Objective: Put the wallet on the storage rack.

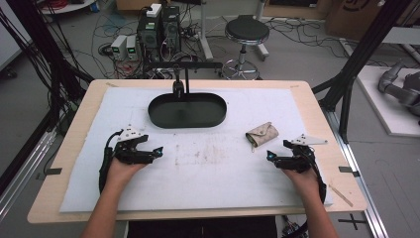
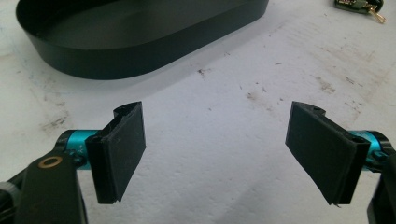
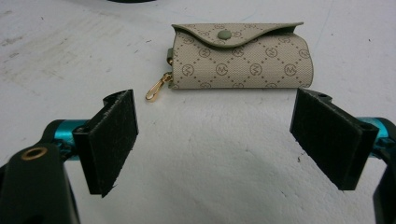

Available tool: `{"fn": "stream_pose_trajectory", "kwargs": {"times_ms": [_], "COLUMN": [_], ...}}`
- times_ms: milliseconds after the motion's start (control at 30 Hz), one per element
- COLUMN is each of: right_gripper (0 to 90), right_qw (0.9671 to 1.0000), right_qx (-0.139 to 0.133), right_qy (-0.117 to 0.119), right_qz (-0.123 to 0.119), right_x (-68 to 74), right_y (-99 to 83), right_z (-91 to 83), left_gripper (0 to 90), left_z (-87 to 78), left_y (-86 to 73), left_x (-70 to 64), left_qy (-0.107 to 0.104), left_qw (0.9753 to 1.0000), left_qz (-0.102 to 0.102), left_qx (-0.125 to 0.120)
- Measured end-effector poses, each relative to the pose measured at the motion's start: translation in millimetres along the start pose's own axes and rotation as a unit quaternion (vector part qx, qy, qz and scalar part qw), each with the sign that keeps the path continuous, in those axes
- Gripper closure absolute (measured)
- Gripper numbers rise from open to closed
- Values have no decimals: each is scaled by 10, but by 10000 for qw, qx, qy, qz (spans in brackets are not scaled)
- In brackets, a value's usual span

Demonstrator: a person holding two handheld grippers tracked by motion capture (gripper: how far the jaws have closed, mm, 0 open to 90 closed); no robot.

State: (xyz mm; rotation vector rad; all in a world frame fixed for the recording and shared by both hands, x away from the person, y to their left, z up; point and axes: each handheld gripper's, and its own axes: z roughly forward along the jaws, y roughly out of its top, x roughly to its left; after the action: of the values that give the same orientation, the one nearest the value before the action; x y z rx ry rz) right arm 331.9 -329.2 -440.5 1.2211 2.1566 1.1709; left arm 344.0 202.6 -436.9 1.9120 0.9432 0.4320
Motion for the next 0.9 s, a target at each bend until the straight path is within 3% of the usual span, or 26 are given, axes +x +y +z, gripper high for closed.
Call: {"fn": "stream_pose_trajectory", "kwargs": {"times_ms": [500,600,733,900], "right_gripper": [155,155,155,155], "right_qw": [10000,9999,9999,9999], "right_qx": [-25,-28,-43,-53], "right_qy": [-59,-78,-76,-49], "right_qz": [41,76,82,76], "right_x": [7,10,24,41], "right_y": [-123,-151,-177,-193], "right_z": [-151,-192,-224,-256], "left_gripper": [192,186,179,173], "left_z": [315,413,622,825], "left_y": [319,421,599,779], "left_x": [-191,-272,-452,-625], "left_qy": [-294,-404,-606,-796], "left_qw": [9994,9989,9971,9948], "left_qz": [152,198,456,635], "left_qx": [-78,-117,-9,77]}}
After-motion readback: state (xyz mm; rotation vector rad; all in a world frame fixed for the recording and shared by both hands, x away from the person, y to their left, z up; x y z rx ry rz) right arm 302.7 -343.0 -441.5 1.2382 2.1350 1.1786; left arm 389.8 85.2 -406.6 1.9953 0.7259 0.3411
